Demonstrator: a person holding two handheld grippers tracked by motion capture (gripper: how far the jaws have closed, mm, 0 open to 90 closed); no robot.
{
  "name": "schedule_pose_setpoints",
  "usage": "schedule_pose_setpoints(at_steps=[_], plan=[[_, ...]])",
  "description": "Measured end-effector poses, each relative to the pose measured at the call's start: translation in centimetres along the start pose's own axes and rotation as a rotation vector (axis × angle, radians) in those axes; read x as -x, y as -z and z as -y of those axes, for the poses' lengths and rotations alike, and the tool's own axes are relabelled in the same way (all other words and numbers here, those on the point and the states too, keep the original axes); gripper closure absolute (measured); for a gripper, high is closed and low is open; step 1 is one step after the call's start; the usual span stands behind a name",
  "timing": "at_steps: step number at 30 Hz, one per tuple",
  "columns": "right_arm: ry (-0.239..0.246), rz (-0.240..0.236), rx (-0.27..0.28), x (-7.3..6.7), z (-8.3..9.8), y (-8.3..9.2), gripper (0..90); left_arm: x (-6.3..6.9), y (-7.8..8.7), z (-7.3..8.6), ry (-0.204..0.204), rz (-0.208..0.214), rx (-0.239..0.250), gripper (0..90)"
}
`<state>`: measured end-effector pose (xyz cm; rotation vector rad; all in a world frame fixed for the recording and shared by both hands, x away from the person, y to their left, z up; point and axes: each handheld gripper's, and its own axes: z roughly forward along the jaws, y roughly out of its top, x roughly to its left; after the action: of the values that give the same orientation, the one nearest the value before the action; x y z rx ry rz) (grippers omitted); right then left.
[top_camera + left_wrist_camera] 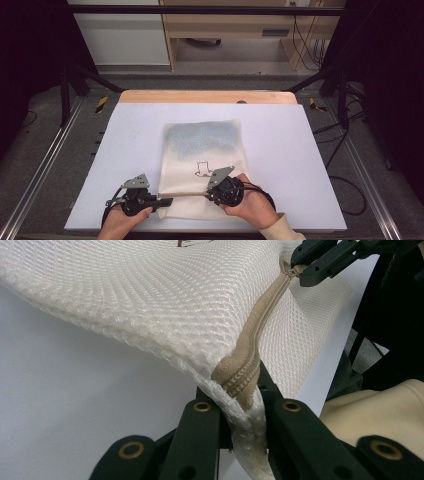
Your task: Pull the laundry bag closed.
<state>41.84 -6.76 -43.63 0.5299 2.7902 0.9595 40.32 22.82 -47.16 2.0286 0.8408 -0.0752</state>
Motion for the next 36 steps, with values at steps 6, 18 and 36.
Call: schedule_pose_setpoints(at_steps=[6,18,36], plan=[[-0.001,-0.002,0.006,0.03,0.01,0.04,82.1,-0.06,0.14,-0.02,-0.002,-0.002,0.002,84.6],[-0.005,0.003,0.005,0.07,0.02,-0.01,82.1,-0.08,0.24,-0.01,-0.003,-0.007,0.002,84.6],[-0.025,0.011,0.015,0.29,0.61,0.6,82.1,-0.14,0.54,-0.01,-0.003,-0.009,0.008,84.6]])
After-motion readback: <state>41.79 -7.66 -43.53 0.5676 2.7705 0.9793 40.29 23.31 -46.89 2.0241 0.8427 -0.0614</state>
